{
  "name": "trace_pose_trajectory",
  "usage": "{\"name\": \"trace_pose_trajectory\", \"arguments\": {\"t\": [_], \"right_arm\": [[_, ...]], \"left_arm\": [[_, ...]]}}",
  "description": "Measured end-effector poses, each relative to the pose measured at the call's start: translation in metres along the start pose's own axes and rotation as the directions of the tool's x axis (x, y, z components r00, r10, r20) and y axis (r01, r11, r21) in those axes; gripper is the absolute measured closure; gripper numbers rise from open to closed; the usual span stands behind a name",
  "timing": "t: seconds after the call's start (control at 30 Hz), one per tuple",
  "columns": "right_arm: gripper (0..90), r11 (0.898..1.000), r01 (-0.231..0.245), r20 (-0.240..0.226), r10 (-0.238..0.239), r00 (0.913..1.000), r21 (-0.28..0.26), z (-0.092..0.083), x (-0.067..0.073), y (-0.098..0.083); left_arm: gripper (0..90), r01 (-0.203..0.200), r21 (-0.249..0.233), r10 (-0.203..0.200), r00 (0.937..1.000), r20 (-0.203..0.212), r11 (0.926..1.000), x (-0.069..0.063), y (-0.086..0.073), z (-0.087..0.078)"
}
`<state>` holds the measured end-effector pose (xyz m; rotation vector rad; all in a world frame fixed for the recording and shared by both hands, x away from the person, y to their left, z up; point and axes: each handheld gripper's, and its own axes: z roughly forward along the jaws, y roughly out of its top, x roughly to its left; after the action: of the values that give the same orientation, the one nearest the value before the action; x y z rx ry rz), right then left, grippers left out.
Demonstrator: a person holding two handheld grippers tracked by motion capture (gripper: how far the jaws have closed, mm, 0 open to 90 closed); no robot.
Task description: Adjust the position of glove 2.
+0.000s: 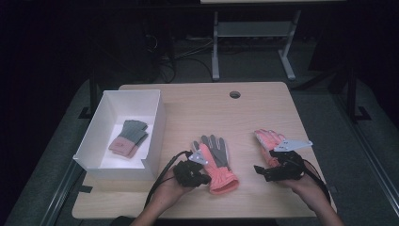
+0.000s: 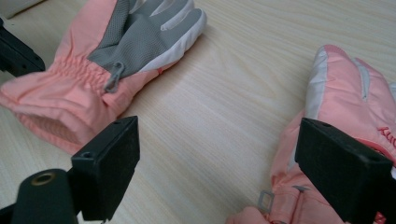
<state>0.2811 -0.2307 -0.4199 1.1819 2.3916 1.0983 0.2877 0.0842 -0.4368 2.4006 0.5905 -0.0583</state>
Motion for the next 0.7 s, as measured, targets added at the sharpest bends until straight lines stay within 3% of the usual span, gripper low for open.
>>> {"name": "trace_pose_trajectory", "arguments": {"t": [0.17,0.3,0.47,0.6,0.7], "right_arm": [[13.7,1.000,-0.023,-0.009,0.023,0.9997,0.000,-0.003,-0.003,0.002],[13.6,0.999,-0.051,-0.012,0.051,0.9986,0.010,-0.007,-0.005,0.002],[14.7,0.998,-0.067,-0.003,0.068,0.9977,0.017,-0.013,-0.010,0.003],[17.5,0.996,-0.092,0.017,0.092,0.9956,0.012,-0.017,-0.019,0.005],[21.7,0.994,-0.105,0.053,0.104,0.9931,0.018,-0.017,-0.027,0.007]], "left_arm": [[88.6,-0.018,-0.018,0.018,0.9995,0.024,0.9997,-0.004,0.012,0.013],[88.6,-0.003,-0.044,0.005,0.9991,0.041,0.9990,-0.004,0.020,0.020],[85.4,-0.010,-0.046,0.011,0.9997,0.021,0.9989,0.000,0.014,0.011],[67.8,0.011,-0.057,-0.012,0.9995,-0.030,0.9983,0.008,0.003,-0.003],[52.4,0.034,-0.073,-0.037,0.9985,-0.040,0.9968,0.012,-0.004,-0.009]]}}
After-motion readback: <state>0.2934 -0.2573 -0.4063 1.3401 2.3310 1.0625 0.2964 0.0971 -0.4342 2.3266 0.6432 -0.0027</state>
